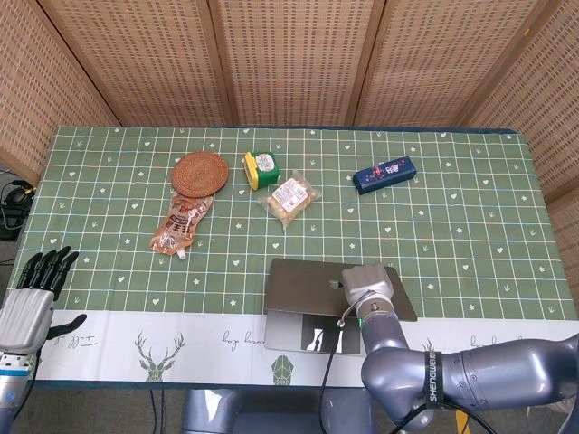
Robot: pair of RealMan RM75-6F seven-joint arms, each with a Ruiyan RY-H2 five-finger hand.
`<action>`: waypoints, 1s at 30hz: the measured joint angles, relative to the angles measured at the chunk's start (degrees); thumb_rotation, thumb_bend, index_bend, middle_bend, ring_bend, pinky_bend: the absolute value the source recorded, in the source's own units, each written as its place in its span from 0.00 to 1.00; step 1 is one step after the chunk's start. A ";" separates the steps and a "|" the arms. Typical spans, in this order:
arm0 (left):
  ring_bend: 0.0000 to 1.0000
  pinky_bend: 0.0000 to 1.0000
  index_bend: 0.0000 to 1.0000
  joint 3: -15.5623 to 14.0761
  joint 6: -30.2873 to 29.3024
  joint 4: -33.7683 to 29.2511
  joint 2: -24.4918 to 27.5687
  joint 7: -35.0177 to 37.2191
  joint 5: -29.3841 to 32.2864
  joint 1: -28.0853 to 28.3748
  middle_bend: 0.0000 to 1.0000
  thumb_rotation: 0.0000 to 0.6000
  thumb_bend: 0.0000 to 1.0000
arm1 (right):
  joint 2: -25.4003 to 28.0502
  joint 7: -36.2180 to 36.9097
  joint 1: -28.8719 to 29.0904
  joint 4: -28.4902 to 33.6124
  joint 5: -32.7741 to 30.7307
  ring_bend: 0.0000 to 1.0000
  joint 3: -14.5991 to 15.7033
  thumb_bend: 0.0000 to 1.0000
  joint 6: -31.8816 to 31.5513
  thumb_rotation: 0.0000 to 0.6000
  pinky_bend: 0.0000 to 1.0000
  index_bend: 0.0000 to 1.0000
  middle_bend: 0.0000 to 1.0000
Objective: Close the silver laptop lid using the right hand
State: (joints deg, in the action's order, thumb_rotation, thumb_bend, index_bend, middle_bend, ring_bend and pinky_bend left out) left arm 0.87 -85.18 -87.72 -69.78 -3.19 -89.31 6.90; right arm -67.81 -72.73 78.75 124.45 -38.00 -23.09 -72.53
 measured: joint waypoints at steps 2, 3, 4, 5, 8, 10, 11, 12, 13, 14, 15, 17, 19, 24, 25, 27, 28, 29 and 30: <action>0.00 0.00 0.00 0.01 0.01 0.02 -0.01 0.02 -0.01 0.02 0.00 1.00 0.14 | -0.42 -0.11 -0.01 -0.34 -0.17 0.43 0.23 1.00 0.29 1.00 0.48 0.65 0.51; 0.00 0.00 0.00 0.01 0.04 0.03 -0.01 0.02 -0.01 0.03 0.00 1.00 0.14 | -0.67 -0.19 0.00 -0.55 -0.20 0.43 0.37 1.00 0.42 1.00 0.48 0.65 0.51; 0.00 0.00 0.00 0.00 0.09 0.05 -0.02 0.02 0.00 0.04 0.00 1.00 0.14 | -0.85 -0.25 0.00 -0.67 -0.20 0.43 0.47 1.00 0.48 1.00 0.48 0.65 0.51; 0.00 0.00 0.00 -0.01 0.14 0.06 -0.02 0.02 0.03 0.06 0.00 1.00 0.14 | -1.02 -0.28 0.01 -0.75 -0.20 0.43 0.55 1.00 0.54 1.00 0.48 0.65 0.51; 0.00 0.00 0.00 0.02 0.20 0.08 -0.04 0.04 0.09 0.09 0.00 1.00 0.14 | -1.51 -0.39 -0.02 -1.05 -0.23 0.43 0.86 1.00 0.76 1.00 0.48 0.65 0.51; 0.00 0.00 0.00 0.04 0.17 0.08 -0.02 0.06 0.10 0.09 0.00 1.00 0.14 | -1.82 -0.50 -0.02 -1.27 -0.35 0.43 1.02 1.00 0.86 1.00 0.48 0.65 0.51; 0.00 0.00 0.00 0.04 0.16 0.07 -0.01 0.07 0.09 0.09 0.00 1.00 0.14 | -1.98 -0.57 -0.02 -1.40 -0.41 0.43 1.13 1.00 0.89 1.00 0.48 0.65 0.51; 0.00 0.00 0.00 0.02 0.16 0.07 -0.01 0.07 0.10 0.07 0.00 1.00 0.14 | -2.22 -0.67 -0.02 -1.58 -0.48 0.43 1.27 1.00 0.93 1.00 0.48 0.65 0.51; 0.00 0.00 0.00 0.02 0.16 0.07 0.00 0.07 0.11 0.07 0.00 1.00 0.14 | -2.40 -0.72 -0.03 -1.70 -0.49 0.43 1.37 1.00 0.97 1.00 0.48 0.65 0.51; 0.00 0.00 0.00 0.01 0.15 0.07 0.00 0.07 0.11 0.06 0.00 1.00 0.14 | -2.58 -0.75 -0.05 -1.80 -0.44 0.43 1.47 1.00 1.04 1.00 0.48 0.65 0.51; 0.00 0.00 0.00 0.03 0.14 0.07 -0.01 0.05 0.10 0.07 0.00 1.00 0.14 | -2.81 -0.77 -0.13 -1.94 -0.39 0.43 1.60 1.00 1.18 1.00 0.48 0.64 0.51; 0.00 0.00 0.00 0.02 0.09 0.06 0.00 0.04 0.06 0.06 0.00 1.00 0.14 | -3.15 -0.81 -0.20 -2.16 -0.34 0.43 1.81 1.00 1.31 1.00 0.48 0.64 0.51; 0.00 0.00 0.00 0.03 0.03 0.05 0.01 0.04 0.05 0.04 0.00 1.00 0.14 | -3.47 -0.89 -0.24 -2.37 -0.27 0.42 2.01 1.00 1.36 1.00 0.48 0.64 0.50; 0.00 0.00 0.00 0.02 0.11 0.08 -0.01 0.03 0.08 0.06 0.00 1.00 0.14 | -4.58 -1.10 -0.40 -3.01 -0.06 0.42 2.63 1.00 1.69 1.00 0.48 0.64 0.50; 0.00 0.00 0.00 0.02 0.11 0.09 -0.01 0.02 0.09 0.06 0.00 1.00 0.14 | -4.82 -1.12 -0.46 -3.25 -0.01 0.42 2.77 1.00 1.80 1.00 0.48 0.64 0.50; 0.00 0.00 0.00 0.04 0.14 0.10 -0.02 0.04 0.15 0.06 0.00 1.00 0.14 | -5.24 -1.15 -0.61 -3.67 0.16 0.42 3.01 1.00 2.03 1.00 0.47 0.64 0.50; 0.00 0.00 0.00 0.06 0.15 0.11 -0.02 0.06 0.20 0.07 0.00 1.00 0.14 | -5.37 -1.14 -0.68 -3.81 0.21 0.42 3.08 1.00 2.12 1.00 0.47 0.64 0.50; 0.00 0.00 0.00 0.08 0.16 0.12 -0.02 0.08 0.24 0.07 0.00 1.00 0.14 | -5.51 -1.15 -0.75 -3.98 0.26 0.42 3.16 1.00 2.24 1.00 0.47 0.64 0.50; 0.00 0.00 0.00 0.11 0.18 0.14 -0.02 0.10 0.29 0.08 0.00 1.00 0.14 | -5.72 -1.18 -0.84 -4.21 0.32 0.42 3.31 1.00 2.38 1.00 0.47 0.64 0.50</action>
State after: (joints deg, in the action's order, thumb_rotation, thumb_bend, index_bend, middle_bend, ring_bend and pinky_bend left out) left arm 0.98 -85.00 -87.58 -69.80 -3.09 -89.02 6.98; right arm -73.53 -73.92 77.91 120.23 -37.68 -19.78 -70.15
